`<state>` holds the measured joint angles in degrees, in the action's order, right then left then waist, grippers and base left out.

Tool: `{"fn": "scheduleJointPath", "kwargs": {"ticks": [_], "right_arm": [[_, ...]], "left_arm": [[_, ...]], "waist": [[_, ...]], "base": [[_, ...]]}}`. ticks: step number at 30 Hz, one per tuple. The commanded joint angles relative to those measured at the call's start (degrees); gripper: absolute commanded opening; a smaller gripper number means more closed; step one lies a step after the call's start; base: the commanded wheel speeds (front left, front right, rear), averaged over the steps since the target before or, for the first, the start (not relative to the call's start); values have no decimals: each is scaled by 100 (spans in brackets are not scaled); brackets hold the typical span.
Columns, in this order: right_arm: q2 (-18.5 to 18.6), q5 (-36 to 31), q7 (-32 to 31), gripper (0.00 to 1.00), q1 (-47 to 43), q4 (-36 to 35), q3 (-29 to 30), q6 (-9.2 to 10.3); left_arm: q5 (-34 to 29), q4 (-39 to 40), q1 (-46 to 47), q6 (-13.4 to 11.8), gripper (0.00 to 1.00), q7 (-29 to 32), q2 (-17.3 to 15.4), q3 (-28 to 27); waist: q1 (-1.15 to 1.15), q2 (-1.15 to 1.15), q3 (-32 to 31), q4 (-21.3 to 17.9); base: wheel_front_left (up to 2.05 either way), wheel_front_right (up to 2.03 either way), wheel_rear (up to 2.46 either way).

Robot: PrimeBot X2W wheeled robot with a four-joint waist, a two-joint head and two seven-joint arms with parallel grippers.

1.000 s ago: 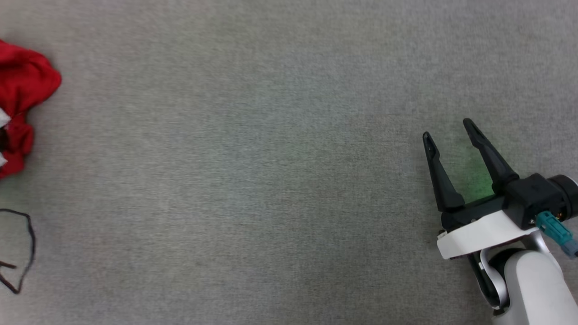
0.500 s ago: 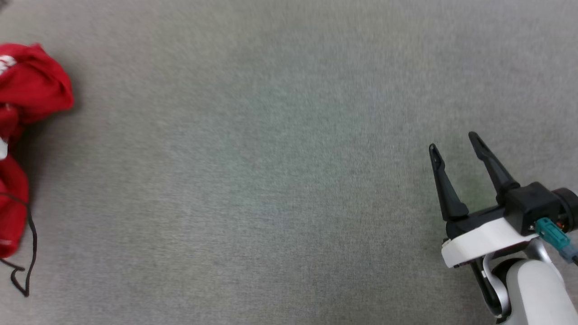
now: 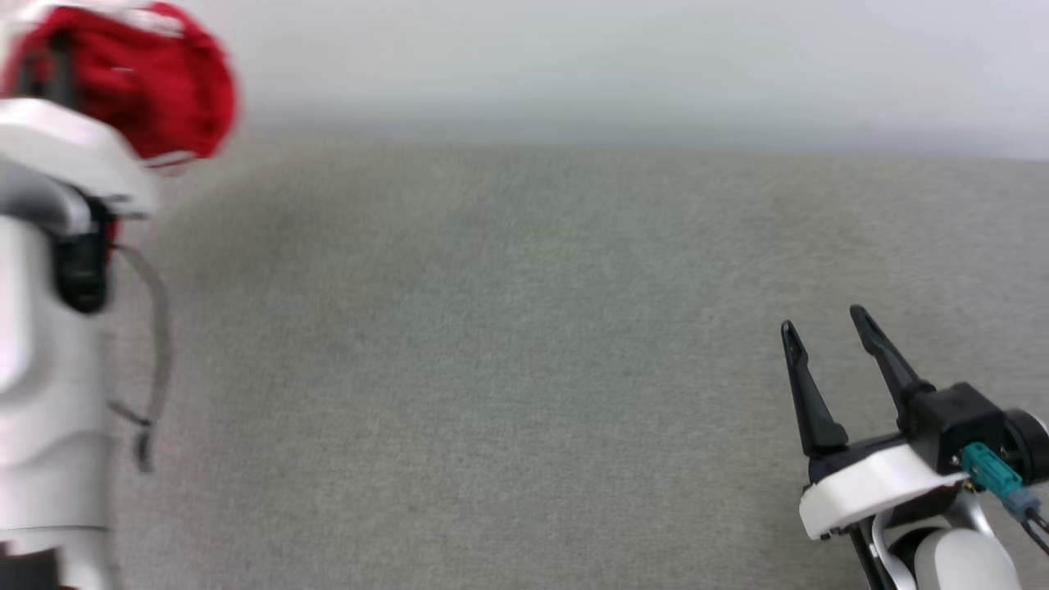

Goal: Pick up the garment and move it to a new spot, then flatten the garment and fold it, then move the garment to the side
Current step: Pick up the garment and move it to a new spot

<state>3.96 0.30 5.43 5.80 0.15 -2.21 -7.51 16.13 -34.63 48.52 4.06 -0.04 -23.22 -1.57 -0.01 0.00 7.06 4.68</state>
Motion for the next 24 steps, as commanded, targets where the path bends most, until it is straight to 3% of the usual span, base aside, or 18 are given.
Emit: {"fn": "scheduleJointPath", "kwargs": {"ticks": [1, 11, 16, 22, 23, 24], "right_arm": [[-32, -39, -53, 100, -117, -37, 14, 4], [-80, -101, -303, 100, -344, -326, 156, 4], [-96, -60, -329, 100, -374, -394, 232, 4], [-104, -2, -274, 100, -375, -326, 208, 4], [-107, 4, -268, 100, -389, -305, 188, 4], [-109, 8, -263, 100, -398, -295, 183, 4]], "left_arm": [[46, 69, -33, 44, 0, -51, 263, 115], [193, 680, -869, 236, 0, -77, 1759, 1353], [456, 669, -1586, 303, 0, -129, 1984, 2201], [695, 458, -2641, 305, 0, -205, 2031, 3125], [774, 419, -2814, 305, 5, -191, 2031, 3268], [821, 418, -2943, 283, 29, -193, 2027, 3381]], "waist": [[1, 0, -309, -273], [1, 0, -307, -1075], [1, 0, -89, -1336], [1, 0, 60, -1450], [1, 0, 51, -1450], [1, 0, 54, -1439]], "base": [[0, 0, 0], [0, 0, 0], [0, 0, 0], [0, 0, 0], [0, 0, 0], [0, 0, 0]]}}
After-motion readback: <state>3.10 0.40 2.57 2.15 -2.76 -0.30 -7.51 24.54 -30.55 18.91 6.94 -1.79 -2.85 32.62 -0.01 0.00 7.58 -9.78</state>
